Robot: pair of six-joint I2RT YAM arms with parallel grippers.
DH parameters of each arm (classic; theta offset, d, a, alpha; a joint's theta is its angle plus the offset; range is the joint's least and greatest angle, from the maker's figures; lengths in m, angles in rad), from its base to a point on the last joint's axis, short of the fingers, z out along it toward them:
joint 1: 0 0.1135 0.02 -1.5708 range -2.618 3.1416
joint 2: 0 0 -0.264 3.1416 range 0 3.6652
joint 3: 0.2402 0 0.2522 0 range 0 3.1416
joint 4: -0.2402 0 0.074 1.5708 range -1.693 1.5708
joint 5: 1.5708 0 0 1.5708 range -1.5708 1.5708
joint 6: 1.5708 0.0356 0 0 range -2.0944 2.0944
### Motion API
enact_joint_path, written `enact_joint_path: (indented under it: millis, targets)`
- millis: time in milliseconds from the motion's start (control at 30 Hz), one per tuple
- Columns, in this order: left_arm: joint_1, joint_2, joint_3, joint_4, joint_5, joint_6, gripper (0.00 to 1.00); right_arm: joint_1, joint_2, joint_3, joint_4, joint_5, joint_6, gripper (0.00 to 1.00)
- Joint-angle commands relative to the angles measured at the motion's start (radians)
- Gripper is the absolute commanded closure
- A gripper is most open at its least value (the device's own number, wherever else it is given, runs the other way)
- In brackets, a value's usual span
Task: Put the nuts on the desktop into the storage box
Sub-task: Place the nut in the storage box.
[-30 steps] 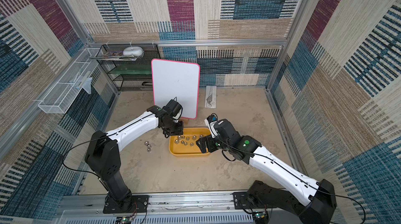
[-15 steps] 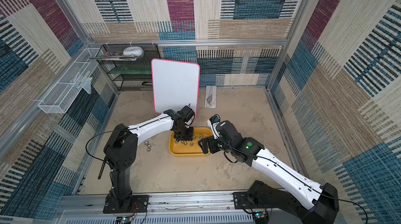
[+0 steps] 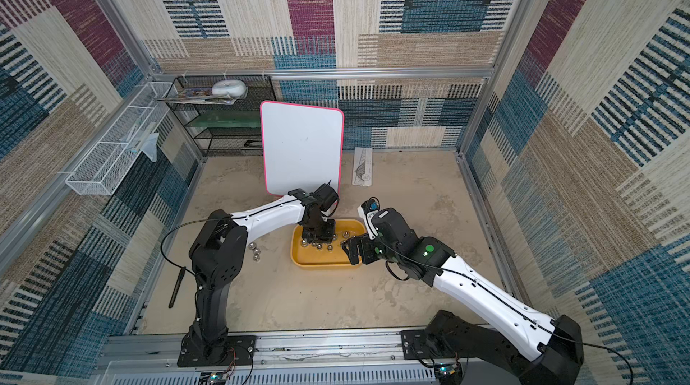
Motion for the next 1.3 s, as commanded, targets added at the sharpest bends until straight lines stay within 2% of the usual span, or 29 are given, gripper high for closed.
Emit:
enact_joint_path:
  millis: [0, 233, 600, 967, 1267]
  targets:
    - [0.007, 0.011, 0.019, -0.020, -0.027, 0.012, 0.80, 0.001, 0.000, -0.003, 0.004, 0.008, 0.002, 0.01]
    - [0.012, 0.047, 0.064, -0.029, -0.006, 0.020, 0.80, 0.001, 0.003, -0.002, 0.003, 0.010, 0.000, 0.01]
    - [0.011, 0.015, 0.004, -0.028, 0.020, 0.014, 0.80, 0.001, 0.012, -0.004, 0.015, 0.018, -0.003, 0.01]
    - [0.029, 0.010, 0.027, -0.078, -0.052, 0.044, 0.80, 0.000, 0.021, 0.001, 0.014, 0.020, -0.007, 0.01]
    - [0.010, -0.004, 0.083, -0.077, 0.028, 0.056, 0.80, 0.001, 0.020, -0.005, 0.016, 0.016, -0.001, 0.01]
